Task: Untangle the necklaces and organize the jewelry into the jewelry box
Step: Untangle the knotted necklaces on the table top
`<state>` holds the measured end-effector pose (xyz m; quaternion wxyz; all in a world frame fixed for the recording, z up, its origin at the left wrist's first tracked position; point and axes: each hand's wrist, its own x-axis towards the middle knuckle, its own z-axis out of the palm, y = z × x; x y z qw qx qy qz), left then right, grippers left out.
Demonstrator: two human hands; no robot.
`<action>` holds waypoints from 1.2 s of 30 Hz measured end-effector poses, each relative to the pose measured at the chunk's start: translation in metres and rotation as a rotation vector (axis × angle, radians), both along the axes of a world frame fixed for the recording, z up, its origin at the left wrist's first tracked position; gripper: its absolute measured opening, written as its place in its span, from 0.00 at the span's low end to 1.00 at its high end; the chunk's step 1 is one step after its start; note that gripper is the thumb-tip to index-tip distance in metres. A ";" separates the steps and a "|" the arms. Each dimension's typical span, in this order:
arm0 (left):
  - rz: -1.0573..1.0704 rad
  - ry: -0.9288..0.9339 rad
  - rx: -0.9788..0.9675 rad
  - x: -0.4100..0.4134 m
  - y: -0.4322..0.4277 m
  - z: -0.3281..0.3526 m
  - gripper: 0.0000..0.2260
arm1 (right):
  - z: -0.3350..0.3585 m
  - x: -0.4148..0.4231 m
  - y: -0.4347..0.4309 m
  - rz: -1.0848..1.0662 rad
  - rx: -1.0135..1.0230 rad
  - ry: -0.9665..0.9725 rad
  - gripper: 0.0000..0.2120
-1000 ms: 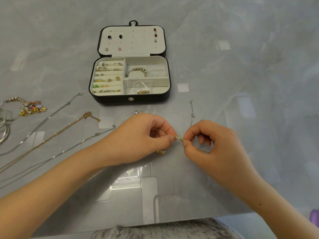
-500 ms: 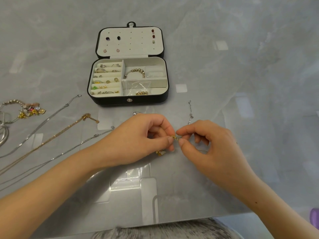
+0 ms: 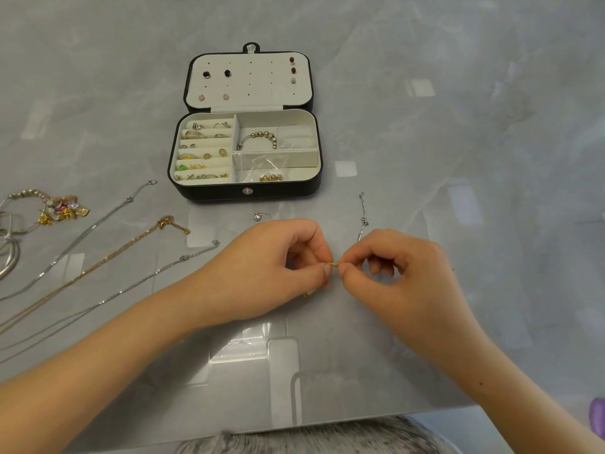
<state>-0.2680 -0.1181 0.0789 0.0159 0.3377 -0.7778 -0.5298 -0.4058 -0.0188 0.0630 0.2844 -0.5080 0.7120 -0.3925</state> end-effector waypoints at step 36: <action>0.037 0.060 -0.074 0.001 -0.001 0.005 0.05 | 0.008 -0.008 -0.006 0.181 0.030 0.227 0.04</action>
